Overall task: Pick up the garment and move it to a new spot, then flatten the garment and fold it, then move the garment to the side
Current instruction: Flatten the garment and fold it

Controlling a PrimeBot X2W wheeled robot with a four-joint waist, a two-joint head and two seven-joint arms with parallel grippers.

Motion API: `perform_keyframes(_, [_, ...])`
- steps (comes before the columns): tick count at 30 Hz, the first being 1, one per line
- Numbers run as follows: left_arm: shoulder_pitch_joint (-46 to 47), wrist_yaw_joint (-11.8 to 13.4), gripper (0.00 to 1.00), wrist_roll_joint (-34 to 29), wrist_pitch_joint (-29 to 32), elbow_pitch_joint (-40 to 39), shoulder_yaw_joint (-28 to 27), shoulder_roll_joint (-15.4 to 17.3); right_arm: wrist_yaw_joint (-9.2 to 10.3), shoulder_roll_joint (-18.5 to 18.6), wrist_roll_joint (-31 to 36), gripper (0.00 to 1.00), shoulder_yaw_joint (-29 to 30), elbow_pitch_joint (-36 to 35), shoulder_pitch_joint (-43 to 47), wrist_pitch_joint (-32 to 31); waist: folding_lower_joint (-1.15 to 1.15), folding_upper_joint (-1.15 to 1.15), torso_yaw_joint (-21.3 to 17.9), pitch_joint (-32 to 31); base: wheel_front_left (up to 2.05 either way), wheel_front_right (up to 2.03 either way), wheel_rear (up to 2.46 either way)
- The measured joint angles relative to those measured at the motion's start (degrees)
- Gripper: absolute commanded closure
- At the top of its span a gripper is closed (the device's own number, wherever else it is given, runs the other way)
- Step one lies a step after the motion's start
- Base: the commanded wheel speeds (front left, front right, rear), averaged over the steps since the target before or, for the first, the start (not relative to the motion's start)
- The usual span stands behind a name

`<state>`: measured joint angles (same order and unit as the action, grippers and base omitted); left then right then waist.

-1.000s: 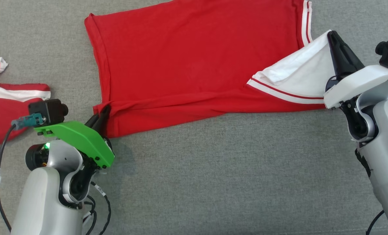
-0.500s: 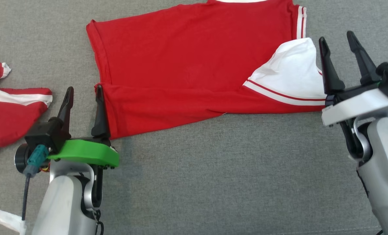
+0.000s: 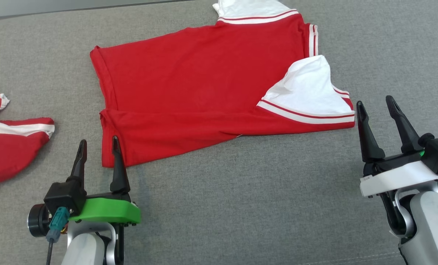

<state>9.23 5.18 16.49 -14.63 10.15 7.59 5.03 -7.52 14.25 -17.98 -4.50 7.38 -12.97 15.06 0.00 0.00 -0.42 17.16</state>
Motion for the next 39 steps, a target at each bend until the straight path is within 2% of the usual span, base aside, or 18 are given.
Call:
perform_keyframes(4, [-0.12,0.09,0.00,-0.02,-0.09,0.60,0.24,-0.08,0.00,-0.01,0.01,0.00,0.33,0.03,0.97,0.00,0.00,0.00,-0.33,-0.51,0.00,0.00,0.00])
perform_keyframes(9, [1.54,-1.24,0.00,0.10,0.83,3.24,1.47,0.05,0.00,0.08,-0.07,0.00,0.74,1.94,1.01,-0.13,0.00,0.00,-0.06,0.46,0.00,0.00,0.00])
perform_keyframes(20, [7.06,-4.81,0.00,5.13,5.87,14.21,1.32,-0.19,0.00,0.20,-3.63,0.00,-1.83,16.26,-5.16,-0.33,0.00,0.00,0.28,4.34,0.00,0.00,0.00])
perform_keyframes(21, [7.40,-5.39,0.18,5.82,6.32,14.62,1.33,-0.24,0.00,0.26,-3.77,0.00,-2.47,17.55,-6.02,-0.32,0.00,0.00,0.32,4.58,0.00,0.00,0.00])
perform_keyframes(22, [7.70,-5.86,0.57,6.27,6.51,14.96,1.33,-0.24,0.00,0.26,-4.26,0.00,-3.00,18.48,-6.69,-0.27,0.00,0.00,0.36,4.74,0.00,0.00,0.00])
perform_keyframes(23, [7.97,-6.45,1.00,6.58,7.05,15.56,1.42,-0.20,0.00,0.35,-5.06,0.48,-3.93,19.95,-7.75,-0.25,0.00,0.00,0.44,4.95,0.00,0.00,0.00])
perform_keyframes(24, [8.20,-6.94,1.00,7.38,7.50,15.83,1.41,-0.22,0.00,0.48,-5.81,0.67,-4.54,21.09,-8.55,-0.26,0.00,0.00,0.55,5.07,0.00,0.00,0.00])
perform_keyframes(25, [8.41,-7.25,1.00,7.79,7.73,15.99,1.47,-0.14,0.00,0.77,-6.30,1.00,-5.16,21.95,-9.31,-0.25,0.00,0.00,0.67,5.14,0.00,0.00,0.00])
perform_keyframes(31, [7.77,-7.49,1.00,7.51,7.95,14.34,2.08,0.58,0.00,2.26,-8.90,1.00,-6.64,22.88,-11.50,-0.08,0.00,0.00,1.31,4.89,0.00,0.00,0.00])
perform_keyframes(39, [3.15,-6.95,1.00,5.22,11.63,5.98,3.58,4.70,-0.01,3.11,-10.72,1.00,-4.26,16.00,-5.82,-0.03,0.00,0.00,1.96,3.38,0.00,0.00,0.00])
